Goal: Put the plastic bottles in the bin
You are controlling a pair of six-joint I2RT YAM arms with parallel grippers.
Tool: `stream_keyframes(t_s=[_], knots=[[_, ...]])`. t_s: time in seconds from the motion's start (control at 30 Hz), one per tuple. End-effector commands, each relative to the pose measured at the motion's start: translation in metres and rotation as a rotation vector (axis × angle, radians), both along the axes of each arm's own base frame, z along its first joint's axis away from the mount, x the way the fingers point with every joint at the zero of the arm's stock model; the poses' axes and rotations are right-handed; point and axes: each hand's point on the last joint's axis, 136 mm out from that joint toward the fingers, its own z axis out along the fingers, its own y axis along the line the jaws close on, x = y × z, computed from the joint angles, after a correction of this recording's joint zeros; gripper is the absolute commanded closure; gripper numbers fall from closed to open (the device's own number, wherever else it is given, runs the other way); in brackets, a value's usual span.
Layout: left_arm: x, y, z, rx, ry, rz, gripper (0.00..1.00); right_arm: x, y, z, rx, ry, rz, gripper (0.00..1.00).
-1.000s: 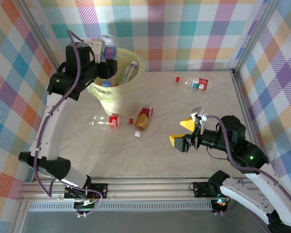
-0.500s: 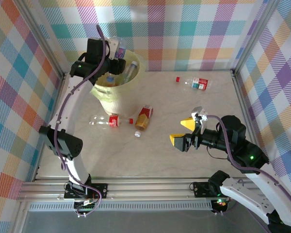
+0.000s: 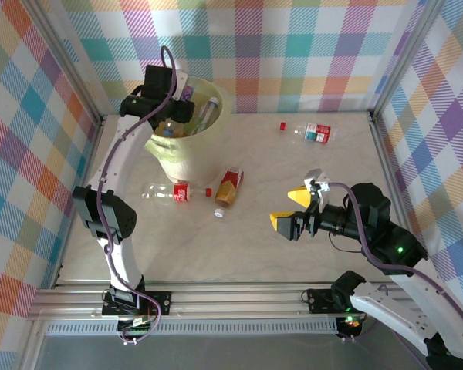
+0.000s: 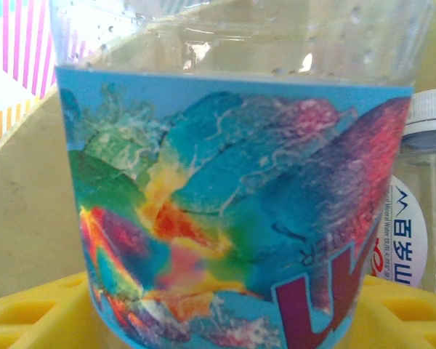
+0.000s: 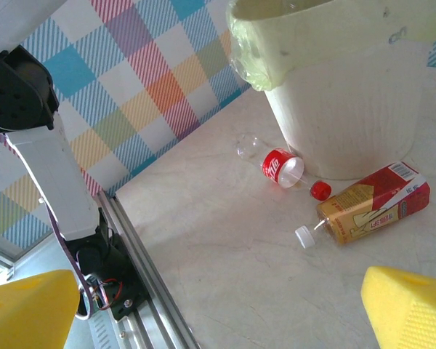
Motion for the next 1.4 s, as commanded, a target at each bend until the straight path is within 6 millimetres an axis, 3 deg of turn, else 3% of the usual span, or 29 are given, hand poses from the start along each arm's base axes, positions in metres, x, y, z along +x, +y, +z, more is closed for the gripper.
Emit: stream_keyframes(t_s=[0.0,0.2,0.37,0.7,0.87,0.97,1.13,1.37], knots=[[0.002,0.010,-0.015,0.019,0.038,0.027,0.26,0.001,0.000,0.010,0.009,-0.036,-0.001,0.00],[0.000,0.007,-0.018,-0.016,0.062,0.029,0.17,0.001,-0.001,0.009,0.006,-0.034,-0.003,0.00],[-0.005,0.005,-0.007,-0.045,0.049,0.030,0.12,0.001,-0.001,0.009,0.007,-0.031,0.000,0.00],[-0.025,-0.001,0.048,-0.200,-0.023,0.043,0.08,0.001,0.001,0.011,0.013,-0.026,0.006,0.00],[-0.049,0.000,0.084,-0.308,-0.071,0.070,0.03,0.000,0.002,0.011,0.015,-0.020,0.010,0.00],[-0.069,0.004,0.093,-0.367,-0.054,0.113,0.02,-0.001,0.002,0.012,0.021,-0.018,0.013,0.00],[-0.108,0.014,0.085,-0.471,0.010,0.209,0.00,-0.002,0.003,0.014,0.034,-0.013,0.020,0.00],[-0.174,0.043,0.025,-0.544,0.118,0.426,0.00,-0.002,0.005,0.012,0.037,0.002,0.029,0.00]])
